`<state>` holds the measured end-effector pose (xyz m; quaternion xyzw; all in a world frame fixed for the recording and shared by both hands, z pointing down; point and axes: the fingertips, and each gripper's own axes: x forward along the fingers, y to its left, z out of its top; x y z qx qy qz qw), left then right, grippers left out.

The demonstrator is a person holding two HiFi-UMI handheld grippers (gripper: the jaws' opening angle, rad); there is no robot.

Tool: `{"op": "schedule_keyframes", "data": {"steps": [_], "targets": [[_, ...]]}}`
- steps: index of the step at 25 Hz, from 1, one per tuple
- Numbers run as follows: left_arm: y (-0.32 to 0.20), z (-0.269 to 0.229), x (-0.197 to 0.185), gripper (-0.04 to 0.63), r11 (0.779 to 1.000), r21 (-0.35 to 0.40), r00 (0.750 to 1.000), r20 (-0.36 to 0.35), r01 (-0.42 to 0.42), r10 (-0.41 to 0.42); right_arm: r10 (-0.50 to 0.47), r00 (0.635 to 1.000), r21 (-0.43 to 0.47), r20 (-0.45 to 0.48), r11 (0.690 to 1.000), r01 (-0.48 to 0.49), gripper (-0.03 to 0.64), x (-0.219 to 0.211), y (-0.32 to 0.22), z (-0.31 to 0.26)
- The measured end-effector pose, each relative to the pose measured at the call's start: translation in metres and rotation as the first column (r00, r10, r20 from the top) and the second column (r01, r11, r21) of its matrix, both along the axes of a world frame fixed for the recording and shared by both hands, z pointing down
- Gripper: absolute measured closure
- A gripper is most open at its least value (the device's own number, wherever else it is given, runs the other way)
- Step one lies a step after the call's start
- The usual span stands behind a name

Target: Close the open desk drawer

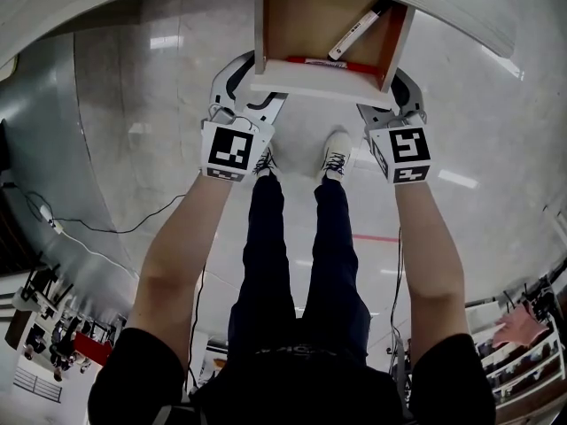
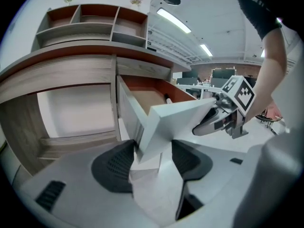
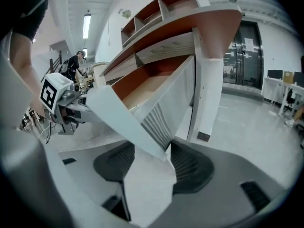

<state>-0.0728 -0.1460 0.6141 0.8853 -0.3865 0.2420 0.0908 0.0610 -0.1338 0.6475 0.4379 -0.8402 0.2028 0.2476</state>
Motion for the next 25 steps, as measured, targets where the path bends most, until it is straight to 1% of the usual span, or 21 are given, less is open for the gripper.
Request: {"op": "schedule_keyframes", "data": {"steps": [4,14,20,25], "targets": [[0.0,-0.002,0.0,0.337,1.0,-0.008,1.0,-0.005,0.02,-0.02,0.016,1.0,-0.01,0.014,1.0,-0.016,0.367,0.001,0.002,-0.002],[0.006,-0.037,-0.004,0.344,0.997,-0.004,0.994,-0.082,0.071,-0.071,0.101,0.988,-0.024,0.115,0.995,-0.099,0.373,-0.001,0.014,-0.034],[0.0,-0.045,-0.002,0.347,0.995,-0.008,0.991,-0.089,0.095,-0.095,0.158,0.979,-0.019,0.127,0.987,-0.157,0.382,0.002,0.011,-0.042],[-0.019,-0.051,-0.002,0.348,0.992,0.015,0.986,-0.109,0.125,-0.123,0.208,0.968,0.005,0.142,0.978,-0.211,0.383,0.002,-0.007,-0.049]]}}
